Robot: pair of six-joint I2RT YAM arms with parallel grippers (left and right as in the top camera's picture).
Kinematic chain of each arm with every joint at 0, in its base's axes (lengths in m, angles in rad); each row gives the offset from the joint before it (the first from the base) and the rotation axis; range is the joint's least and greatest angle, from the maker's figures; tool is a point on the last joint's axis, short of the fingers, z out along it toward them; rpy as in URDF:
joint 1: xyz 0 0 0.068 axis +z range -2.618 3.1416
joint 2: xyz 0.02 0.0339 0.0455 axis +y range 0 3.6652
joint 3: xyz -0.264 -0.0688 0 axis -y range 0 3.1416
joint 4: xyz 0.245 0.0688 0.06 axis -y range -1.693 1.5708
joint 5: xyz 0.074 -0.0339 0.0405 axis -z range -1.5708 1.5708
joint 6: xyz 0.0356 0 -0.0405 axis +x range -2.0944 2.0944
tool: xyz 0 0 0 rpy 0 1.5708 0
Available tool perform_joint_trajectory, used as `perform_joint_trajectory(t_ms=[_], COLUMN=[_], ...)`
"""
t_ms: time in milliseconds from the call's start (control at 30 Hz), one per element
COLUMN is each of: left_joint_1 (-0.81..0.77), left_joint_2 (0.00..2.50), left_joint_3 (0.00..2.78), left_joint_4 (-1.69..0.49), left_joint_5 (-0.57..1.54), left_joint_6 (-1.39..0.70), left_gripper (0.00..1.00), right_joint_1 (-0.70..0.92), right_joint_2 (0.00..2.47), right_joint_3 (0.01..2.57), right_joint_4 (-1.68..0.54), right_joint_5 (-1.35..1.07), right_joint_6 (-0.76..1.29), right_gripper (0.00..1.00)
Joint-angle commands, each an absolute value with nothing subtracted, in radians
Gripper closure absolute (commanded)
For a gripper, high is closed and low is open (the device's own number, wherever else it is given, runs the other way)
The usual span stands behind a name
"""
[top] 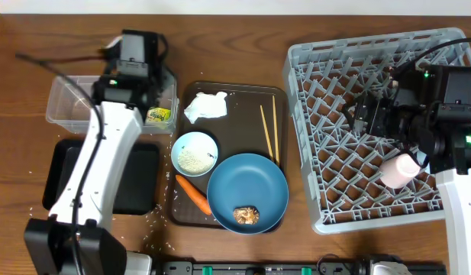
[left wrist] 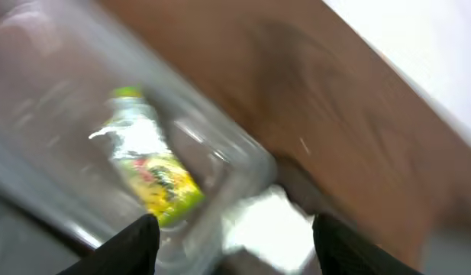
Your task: Sort waste into correct bins and load items into the dishwasher rack
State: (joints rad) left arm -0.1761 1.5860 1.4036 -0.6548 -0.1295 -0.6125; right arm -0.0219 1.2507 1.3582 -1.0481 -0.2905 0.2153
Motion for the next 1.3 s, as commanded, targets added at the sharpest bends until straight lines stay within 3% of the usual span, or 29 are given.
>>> perform_joint_trajectory(t_ms=[0, 200, 700, 967, 1133, 1267], left_joint_1=[-0.281, -0.383, -0.390, -0.390, -0.392, -0.408], left_joint_2=[1.634, 1.810, 2.065, 2.071, 2.070, 2.039], left_joint_3=[1.415, 1.415, 1.415, 1.415, 1.414, 1.414], left_joint_4=[-0.650, -0.588, -0.425, -0.433, -0.456, -0.496], left_joint_5=[-0.083, -0.132, -0.113, -0.113, -0.112, -0.112], left_joint_6=[-0.177, 0.022, 0.049, 0.049, 0.041, 0.040], left_gripper=[0.35, 0.33, 0.28, 0.63, 0.92, 0.94], right_joint_1=[-0.015, -0.015, -0.015, -0.015, -0.015, -0.015], right_joint_2=[1.250, 1.250, 1.250, 1.250, 1.250, 1.250], right_joint_3=[1.360, 1.360, 1.360, 1.360, 1.360, 1.360], right_joint_4=[-1.040, -1.041, -1.059, -1.056, -1.059, -1.059], right_joint_5=[-0.284, -0.284, -0.284, -0.284, -0.285, -0.284], right_joint_6=[0.201, 0.201, 0.209, 0.209, 0.209, 0.209], right_gripper=[0.11, 0.11, 0.11, 0.11, 0.11, 0.11])
